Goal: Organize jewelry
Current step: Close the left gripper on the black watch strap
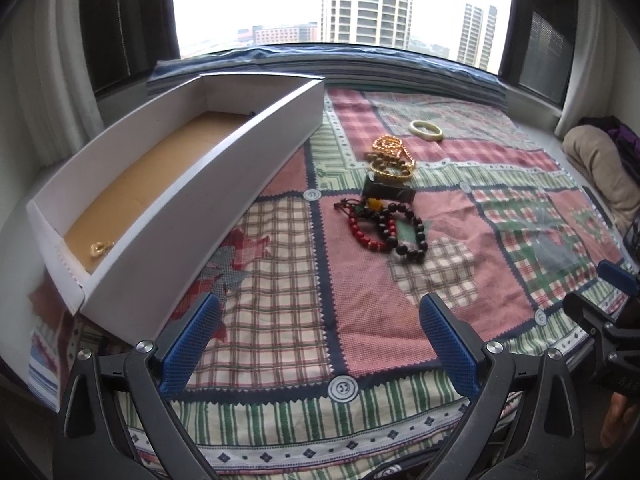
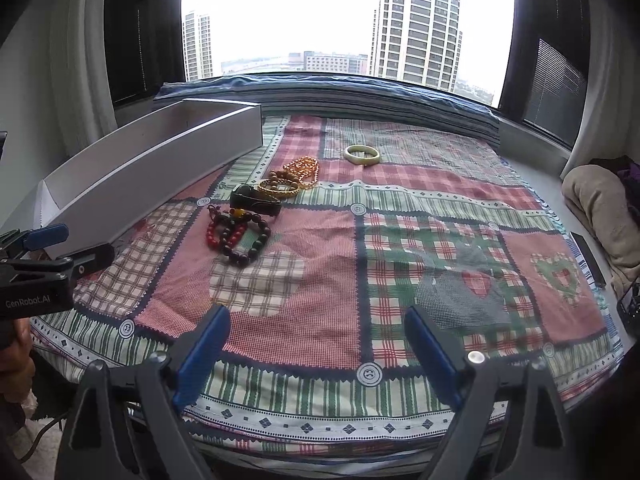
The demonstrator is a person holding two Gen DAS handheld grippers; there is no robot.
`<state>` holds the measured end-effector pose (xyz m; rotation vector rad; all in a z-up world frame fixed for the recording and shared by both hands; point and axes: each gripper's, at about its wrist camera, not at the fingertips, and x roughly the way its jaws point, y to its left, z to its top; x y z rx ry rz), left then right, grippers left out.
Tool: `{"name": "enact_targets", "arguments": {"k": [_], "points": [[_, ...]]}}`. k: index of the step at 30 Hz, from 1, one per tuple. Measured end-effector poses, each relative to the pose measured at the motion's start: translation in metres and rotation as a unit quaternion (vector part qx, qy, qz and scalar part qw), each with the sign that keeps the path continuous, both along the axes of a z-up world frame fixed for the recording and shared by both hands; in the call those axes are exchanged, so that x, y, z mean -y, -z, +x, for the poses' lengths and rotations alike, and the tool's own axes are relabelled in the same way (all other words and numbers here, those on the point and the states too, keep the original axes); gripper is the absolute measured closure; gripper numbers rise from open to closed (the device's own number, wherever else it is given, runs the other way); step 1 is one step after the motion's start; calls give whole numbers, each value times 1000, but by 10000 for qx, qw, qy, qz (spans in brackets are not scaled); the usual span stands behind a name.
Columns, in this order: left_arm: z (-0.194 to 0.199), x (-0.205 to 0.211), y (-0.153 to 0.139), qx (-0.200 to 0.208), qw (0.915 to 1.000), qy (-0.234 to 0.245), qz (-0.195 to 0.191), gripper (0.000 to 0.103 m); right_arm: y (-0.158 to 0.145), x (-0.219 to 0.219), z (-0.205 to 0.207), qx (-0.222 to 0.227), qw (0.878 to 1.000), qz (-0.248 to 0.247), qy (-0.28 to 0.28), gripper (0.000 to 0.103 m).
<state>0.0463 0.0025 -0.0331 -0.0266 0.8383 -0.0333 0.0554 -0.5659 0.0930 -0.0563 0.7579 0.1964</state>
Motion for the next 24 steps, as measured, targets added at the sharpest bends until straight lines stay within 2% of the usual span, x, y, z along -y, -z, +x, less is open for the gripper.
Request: {"name": "enact_targets", "arguments": {"k": [4, 8, 14, 19, 22, 24], "points": [[13, -6, 5, -215, 9996, 76, -141, 3, 9, -1, 4, -197, 9998, 75, -18, 13], [36, 3, 0, -352, 9975, 528, -314, 3, 9, -2, 7, -174, 9998, 92, -67, 13], [75, 11, -10, -350, 9960, 739, -366, 3, 13, 6, 12, -246, 9996, 160, -19, 13], [131, 30, -10, -589, 9911, 1135, -369, 3, 19, 16, 18, -339, 9991, 263, 77, 13], [177, 41, 2, -969, 9856, 1271, -545, 3, 19, 20, 21, -342, 9989, 317, 108, 13], [206, 48, 14, -1254, 9827, 1268, -508, 6, 19, 22, 21, -331, 9989, 315, 121, 13]]}}
